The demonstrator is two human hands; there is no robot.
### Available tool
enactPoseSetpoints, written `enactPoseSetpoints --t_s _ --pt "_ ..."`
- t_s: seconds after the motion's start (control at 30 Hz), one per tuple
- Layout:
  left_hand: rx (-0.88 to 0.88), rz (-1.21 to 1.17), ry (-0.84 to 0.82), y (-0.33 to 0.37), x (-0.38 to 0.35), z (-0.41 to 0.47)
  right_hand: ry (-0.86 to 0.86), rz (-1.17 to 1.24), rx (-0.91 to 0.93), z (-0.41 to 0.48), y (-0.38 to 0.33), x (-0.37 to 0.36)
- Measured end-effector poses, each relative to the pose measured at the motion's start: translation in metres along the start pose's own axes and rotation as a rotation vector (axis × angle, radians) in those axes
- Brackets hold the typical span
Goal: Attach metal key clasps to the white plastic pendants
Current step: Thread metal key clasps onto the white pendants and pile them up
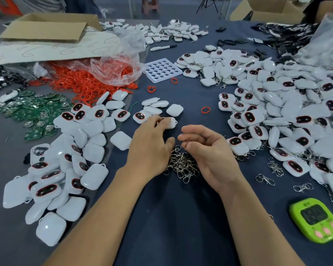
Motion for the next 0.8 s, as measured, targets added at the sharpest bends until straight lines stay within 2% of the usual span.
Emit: enactPoseSetpoints --t_s 0.1,0.17,0.23,0.33,0.43,0.57,0.7,0.8 --pt "0.059 -0.042 0.132 0.000 0.006 -0.003 0.138 -0.104 0.021 -0.001 0.001 0.000" --pt "0.063 -0.047 0.150 0.000 0.006 -0.003 0.267 -0.343 0.051 -0.001 0.004 -0.002" --pt "0.080 -0.078 0.141 -0.004 0.004 -0.002 0.328 -0.673 0.090 -0.002 0.008 -0.010" --pt "0.148 -0.187 0.084 -0.013 0.003 0.002 0.237 -1.024 0.133 -0.002 0.018 -0.023" --pt "0.157 -0.153 0.061 -0.016 0.004 0.002 0.168 -1.262 0.189 0.000 0.023 -0.028" --pt "0.100 -0.142 0.062 -0.012 0.006 -0.001 0.195 -1.183 0.212 0.001 0.020 -0.027" --pt "0.140 -0.153 0.020 -0.012 0.011 -0.006 0.157 -1.065 0.190 0.000 0.017 -0.024" --pt "0.178 -0.392 0.000 -0.007 0.013 -0.009 0.193 -0.899 0.172 -0.003 0.011 -0.020"
Point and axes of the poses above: each hand's wrist, its own z-axis towards the middle knuckle, its own x-axis out of the back of the hand, y = z × x, the point moved 4 cm from there along z, towards the middle knuckle, and after that the axes turned 5 degrees about y, right-handed, at the moved point
